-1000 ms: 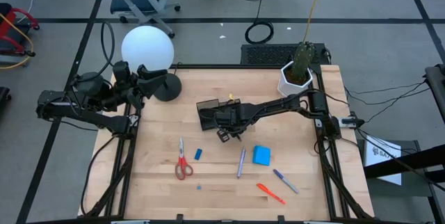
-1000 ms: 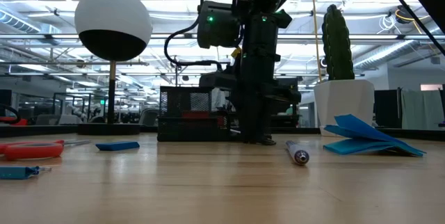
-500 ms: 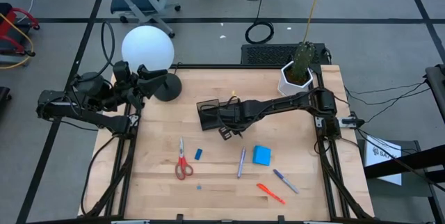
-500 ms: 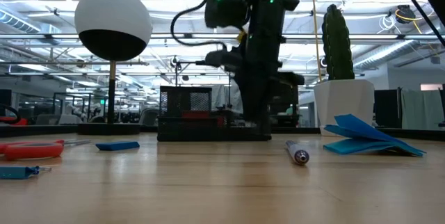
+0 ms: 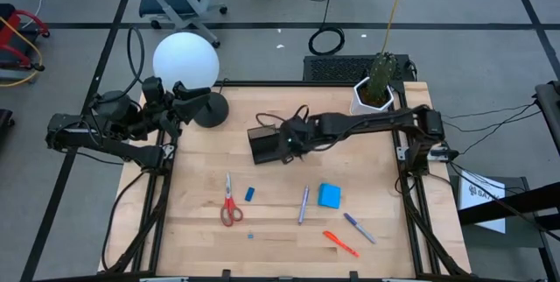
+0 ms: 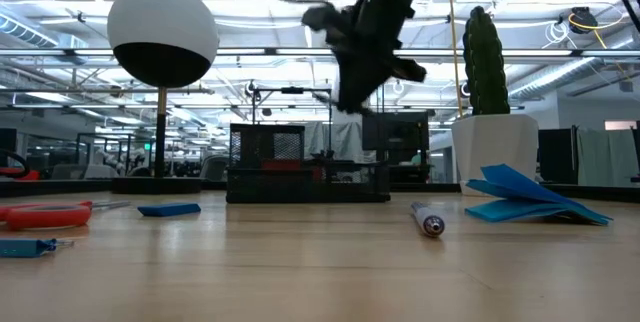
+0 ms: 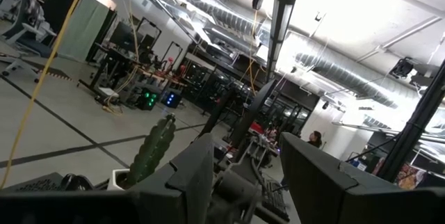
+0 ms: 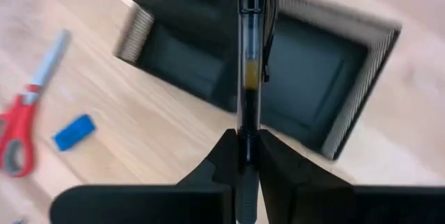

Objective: Pick and place office supplies into organizer
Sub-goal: Put the top black pen into the black desk organizer

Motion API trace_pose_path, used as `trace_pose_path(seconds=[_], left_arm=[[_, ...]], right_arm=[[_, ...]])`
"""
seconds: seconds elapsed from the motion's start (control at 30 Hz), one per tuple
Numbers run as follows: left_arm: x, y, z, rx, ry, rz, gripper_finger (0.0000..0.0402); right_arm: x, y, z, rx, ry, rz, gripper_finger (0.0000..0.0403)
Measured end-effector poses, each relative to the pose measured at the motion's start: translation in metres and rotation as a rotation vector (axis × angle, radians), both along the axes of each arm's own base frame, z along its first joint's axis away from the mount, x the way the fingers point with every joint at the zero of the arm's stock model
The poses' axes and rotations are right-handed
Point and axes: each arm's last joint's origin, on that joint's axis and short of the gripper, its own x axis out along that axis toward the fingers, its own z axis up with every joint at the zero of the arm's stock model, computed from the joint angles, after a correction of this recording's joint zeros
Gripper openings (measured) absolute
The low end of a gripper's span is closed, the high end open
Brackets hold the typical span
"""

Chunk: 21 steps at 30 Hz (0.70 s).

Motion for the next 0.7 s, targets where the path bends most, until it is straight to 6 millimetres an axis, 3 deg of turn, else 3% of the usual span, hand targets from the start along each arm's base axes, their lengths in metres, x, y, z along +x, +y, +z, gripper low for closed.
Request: trace_pose_path(seconds=[0.33, 0.7], left_arm=[[0.000, 0.000, 0.000, 0.000, 0.001, 0.000, 0.0170], [0.000, 0.000, 0.000, -0.001, 0.000, 0.000, 0.0170]], right_arm=[[0.009, -0.031, 0.028, -0.152, -0.231, 0.157, 0.0024], [0.023, -0.056, 0.046, -0.299, -0.469, 0.379, 0.0024]])
